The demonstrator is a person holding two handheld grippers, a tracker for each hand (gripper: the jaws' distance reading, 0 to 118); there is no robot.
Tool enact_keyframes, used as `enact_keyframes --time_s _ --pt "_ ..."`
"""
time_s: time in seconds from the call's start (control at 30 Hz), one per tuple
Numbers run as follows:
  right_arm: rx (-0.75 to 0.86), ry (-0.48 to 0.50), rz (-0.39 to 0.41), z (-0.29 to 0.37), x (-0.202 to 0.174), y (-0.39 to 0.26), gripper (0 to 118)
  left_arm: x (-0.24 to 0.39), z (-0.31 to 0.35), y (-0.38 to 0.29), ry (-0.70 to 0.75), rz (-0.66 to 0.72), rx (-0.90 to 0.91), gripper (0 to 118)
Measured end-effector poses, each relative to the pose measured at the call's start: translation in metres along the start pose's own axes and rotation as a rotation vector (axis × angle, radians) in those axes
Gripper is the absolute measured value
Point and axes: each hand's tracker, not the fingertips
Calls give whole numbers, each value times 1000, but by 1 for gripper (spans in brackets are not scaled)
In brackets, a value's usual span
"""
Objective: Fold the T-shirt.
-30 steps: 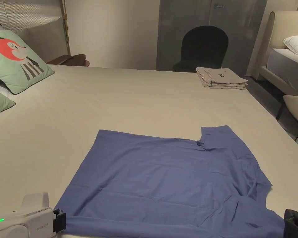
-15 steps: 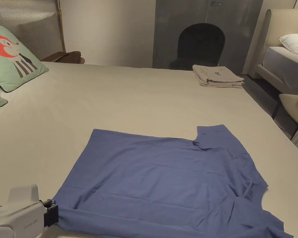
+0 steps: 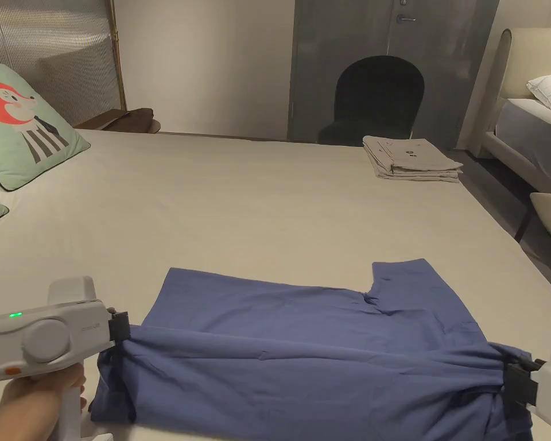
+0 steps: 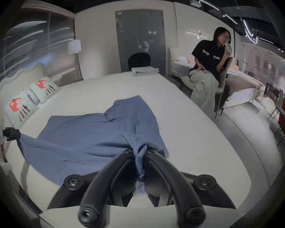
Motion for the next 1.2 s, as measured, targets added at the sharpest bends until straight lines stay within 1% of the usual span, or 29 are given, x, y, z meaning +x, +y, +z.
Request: enact_keyframes --time_s 0.03,0.13,0.23,0.3,0.43,0.47,0.5,0.53,0.57,0.6,0.63,0.67,0.7,0.77,0.83,0.9,0.93,0.97,1.0,1.03,1.07,1.1,1.13,1.2 --pt "-31 -11 -16 -18 6 1 6 3 -15 3 13 2 -22 4" --pt "-118 -29 -41 -57 7 0 6 9 -53 4 47 -12 -94 4" --pt "-168 -52 -29 -84 11 -4 6 12 -79 0 70 -17 -136 4" --pt "-181 -63 -36 -90 8 -7 6 11 -89 -3 80 -10 -154 4" --pt "-197 -58 -38 -100 15 -10 6 5 -96 -10 78 15 -173 4" --pt "-194 -53 -36 -99 16 -10 7 3 -96 -11 73 21 -173 5" --pt "-184 -48 -35 -96 18 -9 14 1 -93 -10 66 26 -169 8" --pt "-166 -46 -33 -92 19 -7 40 1 -89 -9 64 27 -163 20" --pt "-137 -52 -28 -91 15 -6 67 2 -83 -7 64 26 -151 40" --pt "-98 -68 -6 -85 14 -3 84 2 -79 -4 61 20 -127 64" --pt "-61 -67 5 -77 14 0 91 3 -71 -1 55 6 -96 91" --pt "-12 -62 11 -68 14 3 90 5 -63 1 49 -9 -66 103" --pt "36 -66 27 -64 13 4 90 8 -51 3 40 -33 -23 106" --pt "101 -98 55 -49 9 10 90 17 -28 5 37 -82 69 106" --pt "164 -119 64 -33 1 15 90 24 -8 6 42 -118 130 104" --pt "207 -117 44 -20 -1 17 88 28 10 4 26 -135 178 100" --pt "220 -107 31 -13 -1 17 88 28 20 3 8 -143 204 100" --pt "234 -90 21 -6 -1 17 82 28 28 1 -5 -151 219 90" --pt "245 -55 14 0 -1 17 70 29 34 -1 -1 -154 221 73" --pt "244 -37 13 4 -2 16 46 29 40 -4 6 -152 224 40" --pt "246 -38 11 8 -2 14 25 28 44 -7 14 -151 231 16" --pt "253 -45 8 14 -5 13 8 27 49 -10 14 -147 239 2" --pt "266 -58 4 18 -6 11 1 24 52 -13 5 -142 243 1" --pt "270 -39 2 23 -5 8 0 20 57 -18 -10 -134 230 1"
